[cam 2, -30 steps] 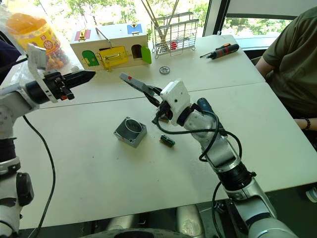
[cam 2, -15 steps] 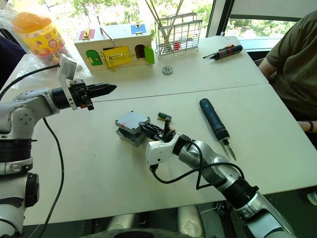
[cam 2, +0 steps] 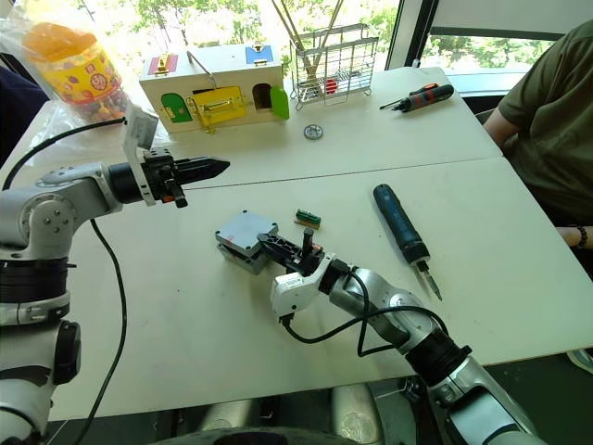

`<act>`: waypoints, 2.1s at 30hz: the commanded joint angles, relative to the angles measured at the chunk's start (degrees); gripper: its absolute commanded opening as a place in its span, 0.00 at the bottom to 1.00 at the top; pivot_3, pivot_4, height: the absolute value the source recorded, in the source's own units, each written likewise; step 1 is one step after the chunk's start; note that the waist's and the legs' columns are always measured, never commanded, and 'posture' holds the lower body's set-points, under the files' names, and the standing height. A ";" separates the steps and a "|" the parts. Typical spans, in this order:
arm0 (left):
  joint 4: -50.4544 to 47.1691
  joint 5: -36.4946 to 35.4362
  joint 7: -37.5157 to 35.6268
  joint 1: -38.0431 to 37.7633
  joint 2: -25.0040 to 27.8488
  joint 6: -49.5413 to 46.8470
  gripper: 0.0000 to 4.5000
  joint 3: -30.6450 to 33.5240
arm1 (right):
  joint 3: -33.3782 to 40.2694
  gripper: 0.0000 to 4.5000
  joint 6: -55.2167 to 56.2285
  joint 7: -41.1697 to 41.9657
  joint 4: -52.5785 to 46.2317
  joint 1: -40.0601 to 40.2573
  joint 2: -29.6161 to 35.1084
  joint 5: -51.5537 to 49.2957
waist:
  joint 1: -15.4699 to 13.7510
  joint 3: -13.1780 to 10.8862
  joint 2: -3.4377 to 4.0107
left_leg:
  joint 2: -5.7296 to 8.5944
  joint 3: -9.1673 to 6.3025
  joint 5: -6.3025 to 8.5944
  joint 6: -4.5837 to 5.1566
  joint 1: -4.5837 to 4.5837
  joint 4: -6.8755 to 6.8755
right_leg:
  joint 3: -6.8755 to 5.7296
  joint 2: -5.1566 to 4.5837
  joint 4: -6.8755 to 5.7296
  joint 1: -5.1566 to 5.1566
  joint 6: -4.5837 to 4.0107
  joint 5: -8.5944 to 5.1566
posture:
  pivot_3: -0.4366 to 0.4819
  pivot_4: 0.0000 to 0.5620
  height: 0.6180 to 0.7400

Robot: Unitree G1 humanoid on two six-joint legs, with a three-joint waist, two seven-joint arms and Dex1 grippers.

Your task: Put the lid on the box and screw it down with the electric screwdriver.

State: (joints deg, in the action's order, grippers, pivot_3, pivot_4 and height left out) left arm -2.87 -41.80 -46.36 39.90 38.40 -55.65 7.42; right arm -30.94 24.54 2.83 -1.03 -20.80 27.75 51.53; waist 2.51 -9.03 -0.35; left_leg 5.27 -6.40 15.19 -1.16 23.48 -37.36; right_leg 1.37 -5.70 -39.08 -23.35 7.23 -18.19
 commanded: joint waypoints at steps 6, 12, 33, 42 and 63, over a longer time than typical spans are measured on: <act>-2.10 0.20 -0.09 -0.53 0.88 -0.21 0.01 -0.52 | -0.67 0.03 2.19 -2.68 0.36 0.14 -0.87 2.98 | -0.03 0.00 0.00 | -0.01 -0.01 -0.01 -0.02 -0.01 -0.01 | 0.02 0.02 0.00 0.02 0.00 0.00 | 0.48 0.27 1.00; -1.93 0.21 -0.04 -0.68 0.70 -0.09 0.01 -0.81 | -1.25 0.03 2.19 -4.63 0.17 0.83 -0.78 6.83 | -0.02 0.00 0.00 | -0.01 -0.01 -0.01 -0.02 -0.01 0.00 | 0.02 0.03 0.00 0.01 0.00 0.00 | 0.48 0.27 1.00; -1.20 0.50 -0.27 -0.61 0.53 0.09 0.01 -1.34 | -3.19 0.03 -2.17 -11.06 2.97 0.76 -0.94 15.73 | -0.04 0.01 -0.01 | -0.01 -0.01 -0.03 -0.05 -0.01 0.00 | 0.03 0.04 0.00 0.03 -0.01 0.00 | 0.48 0.27 1.00; -1.12 1.19 -0.64 -1.47 0.46 0.83 0.01 -1.63 | -3.81 0.03 0.15 -10.77 3.70 1.39 -0.02 14.72 | -0.04 0.01 -0.02 | -0.01 0.00 -0.03 -0.05 -0.03 0.00 | 0.03 0.04 0.00 0.04 -0.01 0.00 | 0.48 0.27 1.00; -2.60 5.72 -3.56 -4.67 1.57 3.71 0.01 -4.28 | -3.86 0.03 -0.21 -10.45 6.05 1.17 0.65 13.85 | -0.13 0.06 -0.06 | -0.01 -0.02 -0.03 -0.05 -0.11 0.01 | 0.04 0.04 0.00 0.14 -0.01 -0.01 | 0.48 0.27 1.00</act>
State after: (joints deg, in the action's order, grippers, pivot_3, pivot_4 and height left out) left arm -3.56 -36.16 -49.60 35.11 39.37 -52.96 2.82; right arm -33.93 24.44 -9.25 2.70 -20.49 27.72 65.10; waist 2.38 -8.96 -0.41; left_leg 5.27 -6.42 15.16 -1.21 23.36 -37.35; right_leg 1.41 -5.65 -39.08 -23.20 7.22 -18.19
